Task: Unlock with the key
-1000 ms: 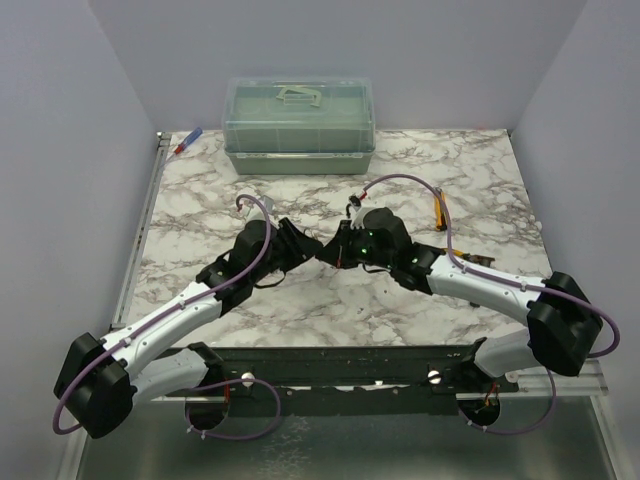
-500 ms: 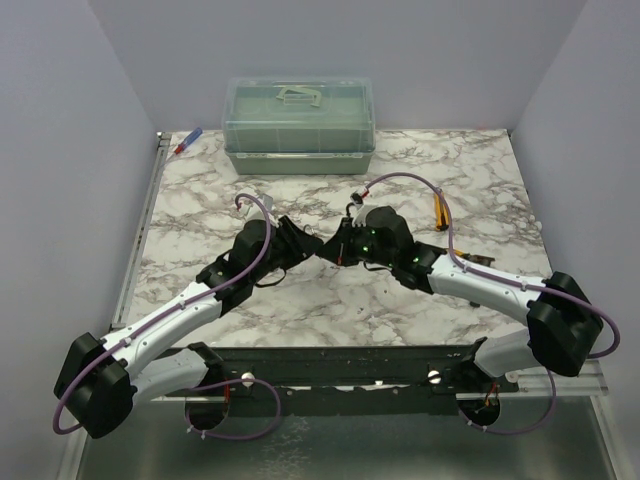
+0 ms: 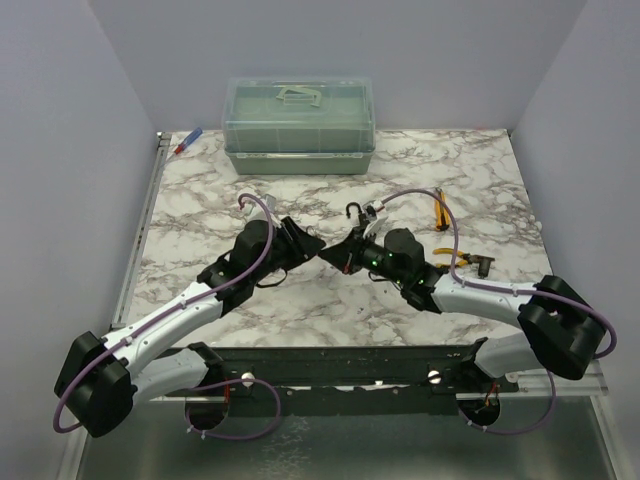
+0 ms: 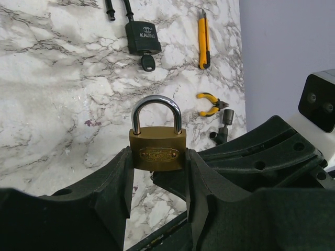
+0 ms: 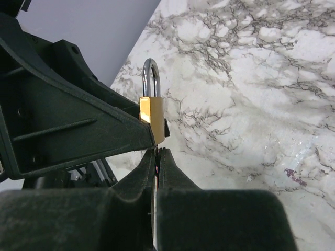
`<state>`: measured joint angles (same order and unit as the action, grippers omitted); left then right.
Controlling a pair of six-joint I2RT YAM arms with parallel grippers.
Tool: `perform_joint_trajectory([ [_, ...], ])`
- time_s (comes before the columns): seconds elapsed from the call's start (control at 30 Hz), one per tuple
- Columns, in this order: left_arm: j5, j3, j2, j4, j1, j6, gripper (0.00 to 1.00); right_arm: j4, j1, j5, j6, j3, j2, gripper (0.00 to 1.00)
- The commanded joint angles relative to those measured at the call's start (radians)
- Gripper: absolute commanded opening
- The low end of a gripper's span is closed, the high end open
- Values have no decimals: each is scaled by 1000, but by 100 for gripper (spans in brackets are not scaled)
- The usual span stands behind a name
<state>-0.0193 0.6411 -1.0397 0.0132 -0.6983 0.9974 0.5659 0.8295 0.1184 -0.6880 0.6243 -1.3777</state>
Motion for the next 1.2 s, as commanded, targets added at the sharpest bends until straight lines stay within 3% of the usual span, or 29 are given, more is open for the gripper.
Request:
perform_joint_trajectory([
  [0.0,115,14,13,86,-30,-19,11,242,-15,-33,83,-63,0,0],
  [0.23,104,3,48,90,-40,-37,37,397,-15,28,99,-130,-22,0],
  [0.5,101,2,73,90,-45,-45,66,432,-15,24,102,-150,-36,0],
  [0.73,94,-6,102,87,-51,-61,85,465,-15,25,109,-161,-41,0],
  [0.9,41,-18,151,48,-50,-67,90,493,-15,51,113,-179,-19,0],
  [1.17,1,19,130,29,-51,-54,87,470,-15,65,125,-196,13,0],
])
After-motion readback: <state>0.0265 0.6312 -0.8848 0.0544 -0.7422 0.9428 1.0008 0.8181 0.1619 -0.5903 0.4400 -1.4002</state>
